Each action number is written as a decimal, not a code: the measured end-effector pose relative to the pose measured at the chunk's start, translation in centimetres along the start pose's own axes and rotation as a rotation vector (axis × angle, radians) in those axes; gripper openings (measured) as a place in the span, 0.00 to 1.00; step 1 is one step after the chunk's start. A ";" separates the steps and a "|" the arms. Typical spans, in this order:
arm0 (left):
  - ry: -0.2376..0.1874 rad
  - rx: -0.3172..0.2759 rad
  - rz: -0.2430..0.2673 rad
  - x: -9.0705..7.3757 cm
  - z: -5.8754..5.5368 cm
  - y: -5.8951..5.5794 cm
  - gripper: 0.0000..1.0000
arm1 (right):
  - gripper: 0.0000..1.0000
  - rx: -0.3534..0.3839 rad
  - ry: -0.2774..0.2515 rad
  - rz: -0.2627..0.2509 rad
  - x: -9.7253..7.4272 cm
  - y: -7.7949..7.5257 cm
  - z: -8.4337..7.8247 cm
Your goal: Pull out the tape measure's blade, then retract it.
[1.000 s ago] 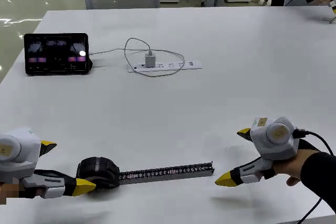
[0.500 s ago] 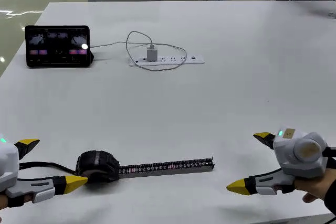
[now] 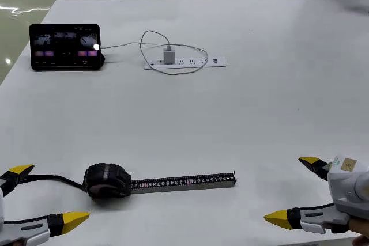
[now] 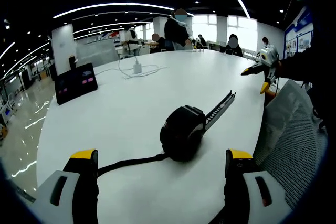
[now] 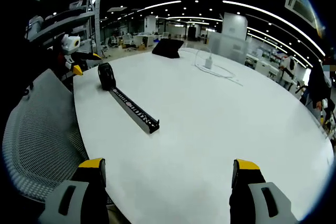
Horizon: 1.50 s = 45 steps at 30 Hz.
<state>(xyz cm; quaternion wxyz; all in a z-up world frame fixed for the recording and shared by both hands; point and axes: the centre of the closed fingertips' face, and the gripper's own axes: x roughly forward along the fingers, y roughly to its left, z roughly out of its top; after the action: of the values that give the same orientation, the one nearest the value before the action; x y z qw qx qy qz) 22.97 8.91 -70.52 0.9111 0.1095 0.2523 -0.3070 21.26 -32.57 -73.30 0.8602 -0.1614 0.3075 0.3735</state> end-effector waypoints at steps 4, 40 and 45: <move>0.031 -0.012 0.013 -0.4 -0.7 0.1 0.99 | 0.99 -0.004 -0.027 0.011 -0.6 0.8 0.1; 0.053 -0.100 0.015 -0.6 -0.4 -0.6 0.99 | 0.99 0.005 -0.033 0.003 -1.9 1.6 0.1; 0.075 -0.087 0.011 0.2 0.2 -1.5 0.99 | 0.99 -0.022 -0.010 0.010 -1.6 1.2 0.3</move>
<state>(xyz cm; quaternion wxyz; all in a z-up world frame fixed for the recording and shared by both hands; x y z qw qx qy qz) 22.29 7.59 -70.52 0.9066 0.0824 0.2987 -0.2863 19.69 -32.47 -72.10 0.8580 -0.1675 0.2999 0.3819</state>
